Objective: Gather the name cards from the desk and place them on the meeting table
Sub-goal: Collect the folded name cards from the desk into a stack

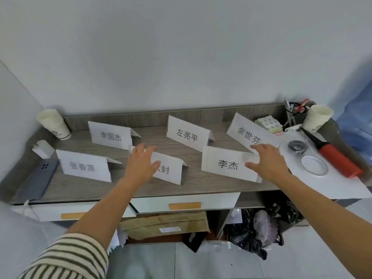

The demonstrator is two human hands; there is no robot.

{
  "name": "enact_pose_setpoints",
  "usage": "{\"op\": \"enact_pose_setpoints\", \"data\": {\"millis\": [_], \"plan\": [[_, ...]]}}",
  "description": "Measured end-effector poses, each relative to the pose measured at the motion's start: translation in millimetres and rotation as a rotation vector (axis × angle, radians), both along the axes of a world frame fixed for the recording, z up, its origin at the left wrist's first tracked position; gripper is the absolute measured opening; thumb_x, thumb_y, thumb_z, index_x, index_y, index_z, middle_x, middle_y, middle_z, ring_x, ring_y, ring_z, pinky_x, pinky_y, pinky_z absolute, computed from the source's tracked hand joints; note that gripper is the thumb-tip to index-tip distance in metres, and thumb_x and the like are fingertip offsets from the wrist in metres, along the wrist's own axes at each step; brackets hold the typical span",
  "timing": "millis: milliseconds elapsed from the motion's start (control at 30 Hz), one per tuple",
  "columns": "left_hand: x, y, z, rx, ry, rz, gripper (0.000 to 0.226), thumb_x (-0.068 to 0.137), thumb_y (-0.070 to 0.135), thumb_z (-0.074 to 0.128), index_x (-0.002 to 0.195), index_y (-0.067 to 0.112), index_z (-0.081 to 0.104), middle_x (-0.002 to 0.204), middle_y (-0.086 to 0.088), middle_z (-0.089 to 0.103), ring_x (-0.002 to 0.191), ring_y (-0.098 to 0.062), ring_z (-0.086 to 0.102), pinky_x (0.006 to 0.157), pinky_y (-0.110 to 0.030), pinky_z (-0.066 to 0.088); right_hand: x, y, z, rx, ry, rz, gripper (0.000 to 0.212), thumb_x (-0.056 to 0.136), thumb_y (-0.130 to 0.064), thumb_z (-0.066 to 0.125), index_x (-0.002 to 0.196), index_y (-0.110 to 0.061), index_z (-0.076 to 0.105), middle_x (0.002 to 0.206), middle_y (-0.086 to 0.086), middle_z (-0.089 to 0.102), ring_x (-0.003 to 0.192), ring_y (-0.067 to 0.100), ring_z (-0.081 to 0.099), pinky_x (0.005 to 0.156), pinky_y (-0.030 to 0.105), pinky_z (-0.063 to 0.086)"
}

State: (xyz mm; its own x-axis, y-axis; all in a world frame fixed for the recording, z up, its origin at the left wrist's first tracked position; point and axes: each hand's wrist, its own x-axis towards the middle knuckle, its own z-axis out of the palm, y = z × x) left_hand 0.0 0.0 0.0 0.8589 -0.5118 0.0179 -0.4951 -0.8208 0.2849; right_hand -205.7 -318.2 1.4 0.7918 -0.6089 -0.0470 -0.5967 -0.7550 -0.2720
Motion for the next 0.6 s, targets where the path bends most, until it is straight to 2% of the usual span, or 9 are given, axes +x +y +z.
{"op": "enact_pose_setpoints", "data": {"millis": [100,200,333,467,600], "plan": [[17.4,6.6,-6.3,0.174,-0.019,0.042,0.065,0.088,0.046,0.057,0.145,0.025,0.034,0.158,-0.017,0.017,0.146,-0.039,0.01,0.115,-0.055,0.018,2.8,0.5,-4.1,0.073,0.033,-0.011,0.063,0.084,-0.041,0.066,0.14,-0.02,0.046,0.143,0.011,0.048,0.131,0.031,0.042,0.103,0.045,0.04],[27.4,10.8,-12.8,0.161,0.06,0.094,0.069,0.087,0.049,0.057,0.146,0.026,0.03,0.16,-0.018,0.009,0.145,-0.045,0.004,0.115,-0.059,0.013,3.3,0.0,-5.1,0.234,-0.018,-0.046,0.054,0.086,-0.031,0.068,0.135,-0.013,0.052,0.135,0.013,0.054,0.121,0.031,0.05,0.092,0.037,0.042],[26.0,10.0,-13.3,0.037,0.066,0.109,0.066,0.084,0.043,0.065,0.141,0.021,0.04,0.155,-0.021,0.019,0.139,-0.043,0.023,0.111,-0.055,0.028,-3.3,-0.7,2.8,0.383,-0.211,-0.09,0.047,0.081,-0.024,0.075,0.124,-0.009,0.063,0.131,0.012,0.061,0.118,0.029,0.054,0.084,0.029,0.037],[13.1,6.1,-11.2,-0.045,0.005,0.102,0.055,0.087,0.037,0.062,0.134,0.014,0.048,0.14,-0.017,0.039,0.121,-0.037,0.042,0.099,-0.046,0.04,-2.4,14.5,34.2,0.427,-0.401,-0.061,0.041,0.081,-0.024,0.075,0.119,-0.012,0.067,0.122,0.006,0.066,0.109,0.025,0.06,0.087,0.035,0.047],[-2.0,-0.4,-11.1,-0.24,0.051,0.105,0.043,0.092,0.027,0.054,0.13,0.007,0.051,0.133,-0.014,0.045,0.115,-0.031,0.049,0.093,-0.04,0.046,19.8,44.1,54.9,0.459,-0.422,0.06,0.041,0.079,-0.027,0.077,0.117,-0.013,0.068,0.11,0.001,0.069,0.103,0.02,0.063,0.089,0.033,0.048]]}}
